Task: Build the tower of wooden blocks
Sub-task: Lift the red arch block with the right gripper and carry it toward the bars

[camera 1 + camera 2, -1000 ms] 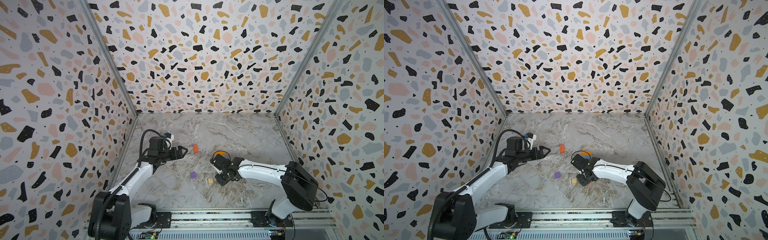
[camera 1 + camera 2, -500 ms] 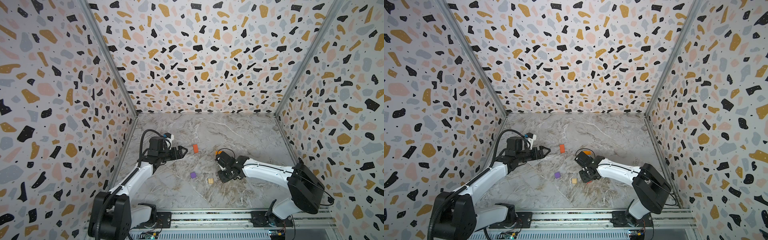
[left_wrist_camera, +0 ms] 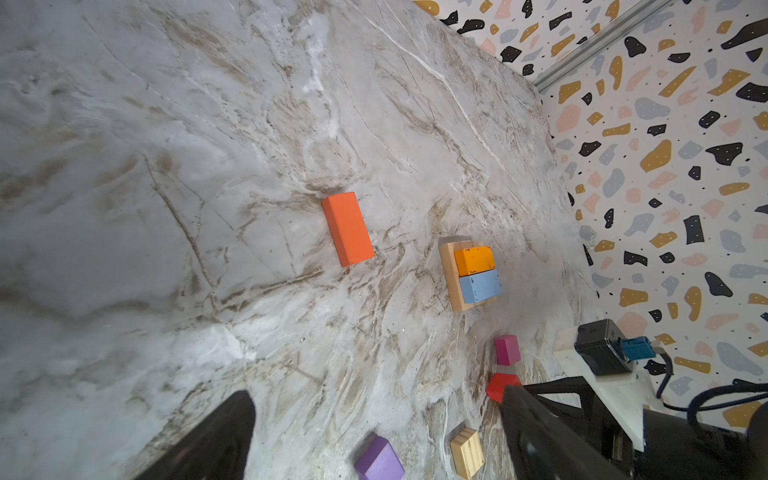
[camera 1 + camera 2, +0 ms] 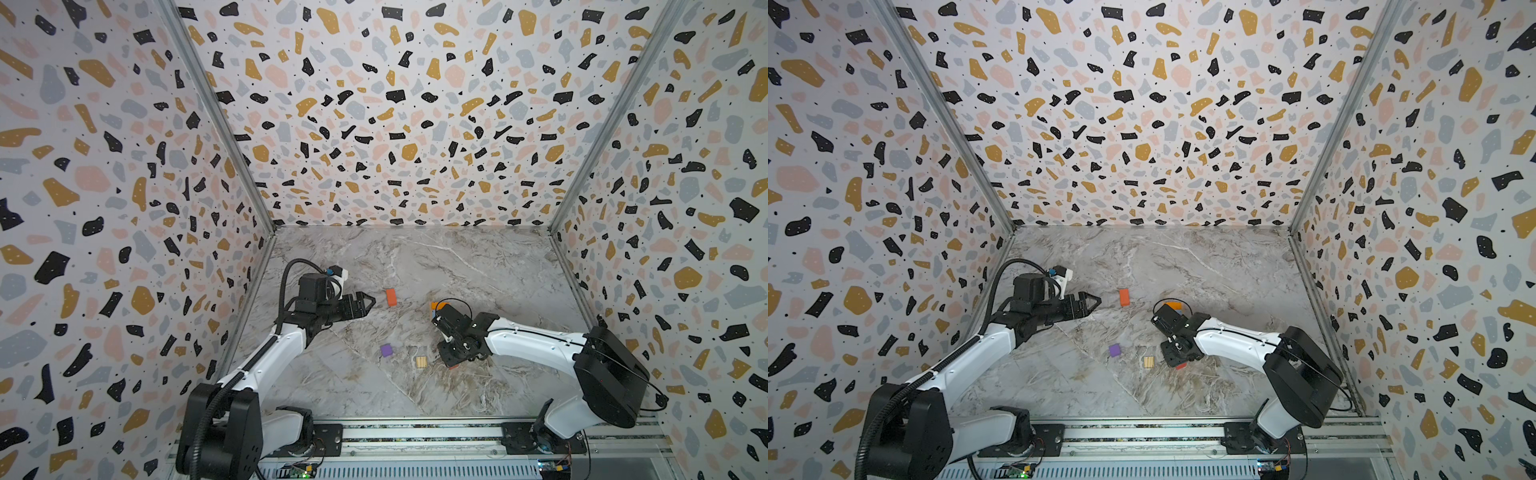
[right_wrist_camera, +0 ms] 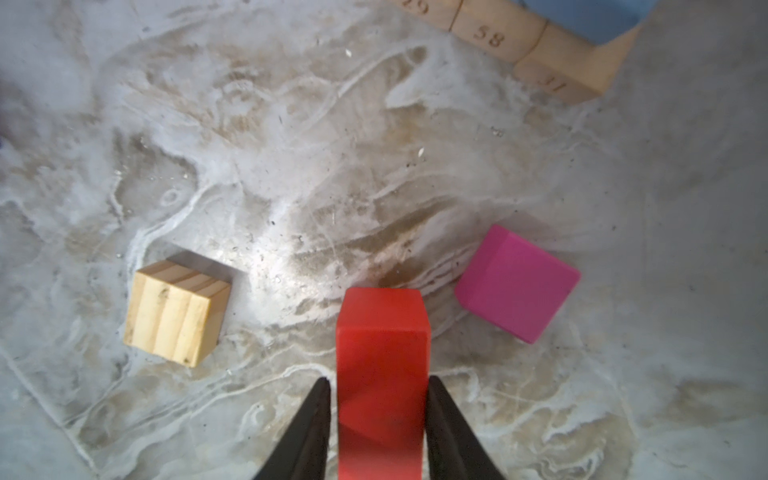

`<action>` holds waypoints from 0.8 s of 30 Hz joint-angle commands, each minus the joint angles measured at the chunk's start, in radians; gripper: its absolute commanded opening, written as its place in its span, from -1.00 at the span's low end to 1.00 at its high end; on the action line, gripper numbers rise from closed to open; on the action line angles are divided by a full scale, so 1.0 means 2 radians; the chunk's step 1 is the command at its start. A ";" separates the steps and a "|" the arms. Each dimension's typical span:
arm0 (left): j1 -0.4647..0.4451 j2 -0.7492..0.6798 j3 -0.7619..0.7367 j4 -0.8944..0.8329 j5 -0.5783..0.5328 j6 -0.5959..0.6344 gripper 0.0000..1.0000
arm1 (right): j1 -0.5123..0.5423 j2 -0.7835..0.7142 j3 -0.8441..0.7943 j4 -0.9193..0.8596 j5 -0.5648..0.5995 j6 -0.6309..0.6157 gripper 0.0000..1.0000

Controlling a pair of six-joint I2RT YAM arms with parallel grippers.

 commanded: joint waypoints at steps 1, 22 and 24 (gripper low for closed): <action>-0.003 -0.002 0.006 0.008 0.000 0.006 0.87 | -0.002 -0.003 -0.002 -0.017 0.004 0.010 -0.11; -0.003 -0.004 0.005 0.007 -0.001 0.006 0.87 | 0.000 -0.007 -0.005 -0.018 0.009 0.006 -0.14; -0.003 -0.004 0.005 0.008 -0.001 0.006 0.87 | 0.000 -0.005 -0.005 -0.015 0.009 0.007 -0.15</action>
